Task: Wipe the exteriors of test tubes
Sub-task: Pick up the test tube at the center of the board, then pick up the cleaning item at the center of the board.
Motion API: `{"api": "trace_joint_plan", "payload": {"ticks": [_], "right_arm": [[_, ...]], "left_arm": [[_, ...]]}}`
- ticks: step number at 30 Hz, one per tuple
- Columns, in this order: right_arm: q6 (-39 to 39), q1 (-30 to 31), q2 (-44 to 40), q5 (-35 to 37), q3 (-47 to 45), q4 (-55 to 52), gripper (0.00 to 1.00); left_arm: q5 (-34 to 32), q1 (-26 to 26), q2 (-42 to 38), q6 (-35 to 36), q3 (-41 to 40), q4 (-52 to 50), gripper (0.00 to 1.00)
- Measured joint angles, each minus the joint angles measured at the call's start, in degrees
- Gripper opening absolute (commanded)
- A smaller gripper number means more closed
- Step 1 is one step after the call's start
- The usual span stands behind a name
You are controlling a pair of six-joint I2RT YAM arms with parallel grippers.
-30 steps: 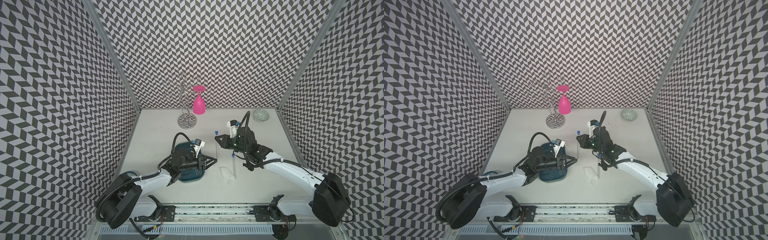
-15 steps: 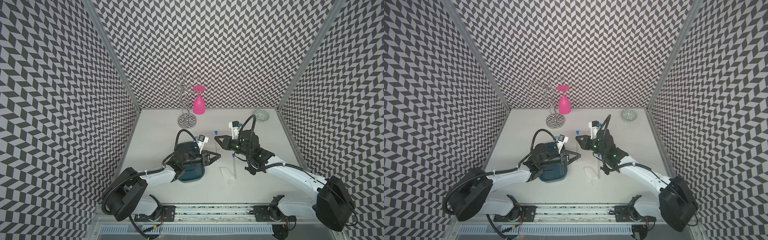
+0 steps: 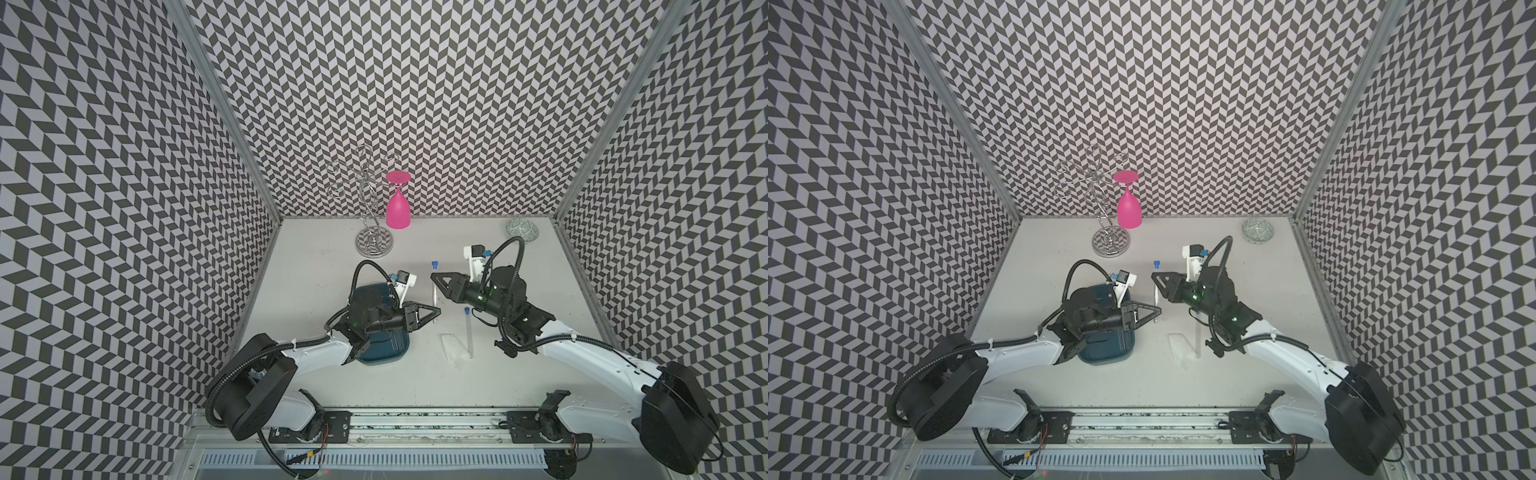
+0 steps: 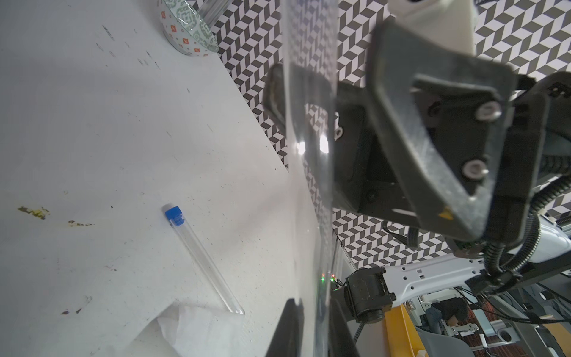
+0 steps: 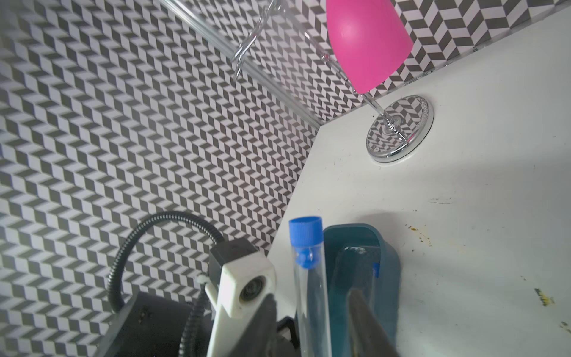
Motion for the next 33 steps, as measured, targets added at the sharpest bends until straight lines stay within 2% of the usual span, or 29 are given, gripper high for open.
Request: {"api": "trace_joint_plan", "payload": {"ticks": [5,11,18,23,29,33], "right_arm": [[-1.9,0.0,-4.2,4.5,-0.2,-3.9,0.57],[-7.6,0.0,-8.4,10.7,-1.3,-13.3,0.52],[-13.4,0.6,-1.3,9.7,-3.8,-26.0,0.45],[-13.6,5.7,2.1,10.3,-6.7,-31.5,0.47],[-12.9,10.1,4.3,12.2,-6.2,-32.2,0.48],[-12.3,11.6,7.6,15.1,-4.7,-32.8,0.45]], "left_arm": [[-1.4,0.0,-1.1,0.8,-0.9,-1.1,0.11],[-3.0,1.1,-6.0,3.3,-2.8,-5.6,0.11],[-5.3,2.5,-12.0,7.1,-4.2,-12.6,0.11],[-6.2,3.0,-13.9,8.0,-5.7,-15.0,0.11],[-6.4,3.0,-14.2,8.2,-6.2,-16.3,0.12],[-6.4,3.0,-14.2,8.5,-6.2,-16.4,0.12]]}}
